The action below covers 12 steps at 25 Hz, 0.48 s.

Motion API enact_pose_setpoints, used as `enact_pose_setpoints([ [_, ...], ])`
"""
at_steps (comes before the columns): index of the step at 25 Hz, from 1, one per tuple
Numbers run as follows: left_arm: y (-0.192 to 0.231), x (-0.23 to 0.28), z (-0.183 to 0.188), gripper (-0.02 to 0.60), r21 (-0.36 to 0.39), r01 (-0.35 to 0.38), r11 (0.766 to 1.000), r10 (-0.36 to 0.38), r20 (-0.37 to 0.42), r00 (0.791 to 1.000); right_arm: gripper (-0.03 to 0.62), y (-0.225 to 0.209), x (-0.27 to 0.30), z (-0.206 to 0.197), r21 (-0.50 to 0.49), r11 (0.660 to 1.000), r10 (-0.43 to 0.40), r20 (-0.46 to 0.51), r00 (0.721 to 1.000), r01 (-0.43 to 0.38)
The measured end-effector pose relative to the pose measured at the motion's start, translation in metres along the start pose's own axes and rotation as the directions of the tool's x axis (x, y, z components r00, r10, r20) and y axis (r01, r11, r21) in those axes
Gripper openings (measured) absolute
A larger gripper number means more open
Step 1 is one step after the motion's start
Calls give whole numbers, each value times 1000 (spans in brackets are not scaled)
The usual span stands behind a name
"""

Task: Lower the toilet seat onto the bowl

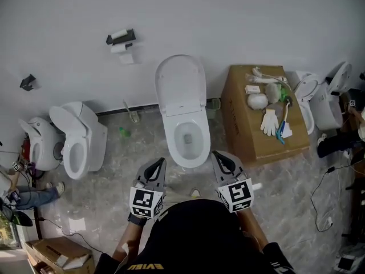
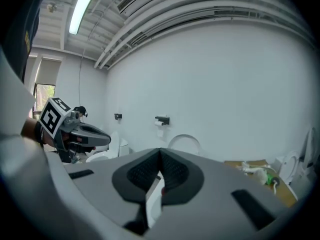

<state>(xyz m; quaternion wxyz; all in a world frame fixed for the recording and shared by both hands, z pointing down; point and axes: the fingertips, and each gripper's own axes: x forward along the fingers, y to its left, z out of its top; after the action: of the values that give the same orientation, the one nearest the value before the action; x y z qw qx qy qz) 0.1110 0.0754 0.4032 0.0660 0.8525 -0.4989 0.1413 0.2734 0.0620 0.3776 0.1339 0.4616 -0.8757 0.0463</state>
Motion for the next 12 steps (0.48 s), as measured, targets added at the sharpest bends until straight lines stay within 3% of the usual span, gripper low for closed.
enact_pose_setpoints([
  [9,-10,0,11,12,17,9,1000,-10,9,1000,-9,-14,-13,6,40,999,-9,33,999,8],
  [12,-14,1,11,11,18,12,1000,-12,6,1000,-8,-9,-15,4,7,1000,0,17,1000,0],
])
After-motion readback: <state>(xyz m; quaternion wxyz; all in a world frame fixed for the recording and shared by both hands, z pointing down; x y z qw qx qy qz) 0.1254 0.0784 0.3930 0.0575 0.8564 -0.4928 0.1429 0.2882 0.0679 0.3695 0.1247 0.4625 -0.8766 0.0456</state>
